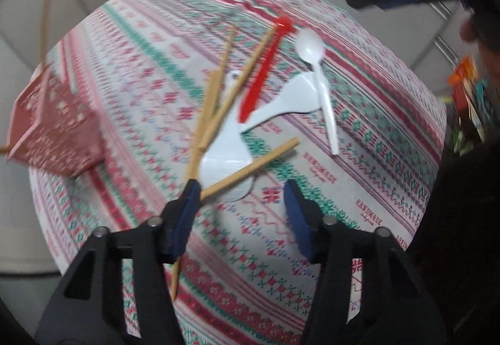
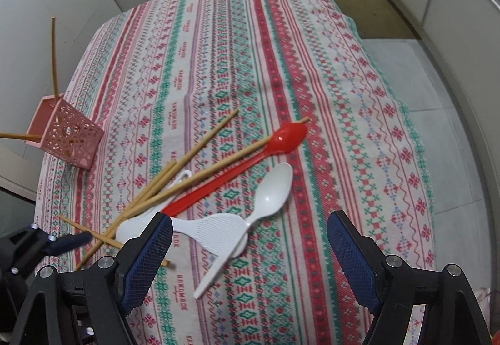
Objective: Organize utensils
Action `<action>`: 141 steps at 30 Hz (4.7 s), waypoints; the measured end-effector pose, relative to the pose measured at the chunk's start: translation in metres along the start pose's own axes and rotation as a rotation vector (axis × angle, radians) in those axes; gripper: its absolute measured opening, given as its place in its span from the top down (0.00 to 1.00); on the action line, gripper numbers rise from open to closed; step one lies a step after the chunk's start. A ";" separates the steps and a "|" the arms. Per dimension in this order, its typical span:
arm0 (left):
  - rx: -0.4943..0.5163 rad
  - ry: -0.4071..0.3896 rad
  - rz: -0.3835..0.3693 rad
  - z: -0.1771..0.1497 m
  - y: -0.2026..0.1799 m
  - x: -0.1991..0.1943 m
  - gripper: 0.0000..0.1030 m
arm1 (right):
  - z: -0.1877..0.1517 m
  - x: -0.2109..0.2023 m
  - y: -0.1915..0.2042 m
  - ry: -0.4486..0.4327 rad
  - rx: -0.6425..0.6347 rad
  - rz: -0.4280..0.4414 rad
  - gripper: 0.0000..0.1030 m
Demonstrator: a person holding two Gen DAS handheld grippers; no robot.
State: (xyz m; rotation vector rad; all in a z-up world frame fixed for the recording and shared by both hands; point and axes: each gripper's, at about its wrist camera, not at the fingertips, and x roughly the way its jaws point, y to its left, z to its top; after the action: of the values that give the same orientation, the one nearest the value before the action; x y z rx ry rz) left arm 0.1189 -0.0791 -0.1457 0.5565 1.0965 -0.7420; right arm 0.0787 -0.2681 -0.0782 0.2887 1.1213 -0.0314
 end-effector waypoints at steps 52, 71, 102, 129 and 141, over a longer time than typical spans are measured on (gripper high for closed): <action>-0.313 -0.186 0.070 0.008 0.056 -0.063 0.92 | 0.051 0.112 0.008 0.154 0.258 0.207 0.70; -0.378 -0.209 0.092 -0.002 0.071 -0.073 0.92 | 0.071 0.144 0.056 0.055 0.172 -0.092 0.86; -0.429 -0.205 0.108 -0.007 0.078 -0.072 0.92 | 0.079 0.149 0.070 0.026 0.113 -0.145 0.86; -0.451 -0.383 0.128 -0.011 0.074 -0.125 0.92 | 0.061 -0.014 0.091 -0.300 0.031 0.182 0.96; -0.513 -0.572 0.155 -0.019 0.087 -0.177 0.92 | 0.037 -0.112 0.108 -0.517 -0.040 0.290 0.96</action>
State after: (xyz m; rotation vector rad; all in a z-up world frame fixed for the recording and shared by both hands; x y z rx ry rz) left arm 0.1277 0.0357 0.0159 -0.0195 0.6571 -0.4158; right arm 0.0808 -0.1869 0.0593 0.3798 0.5593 0.1651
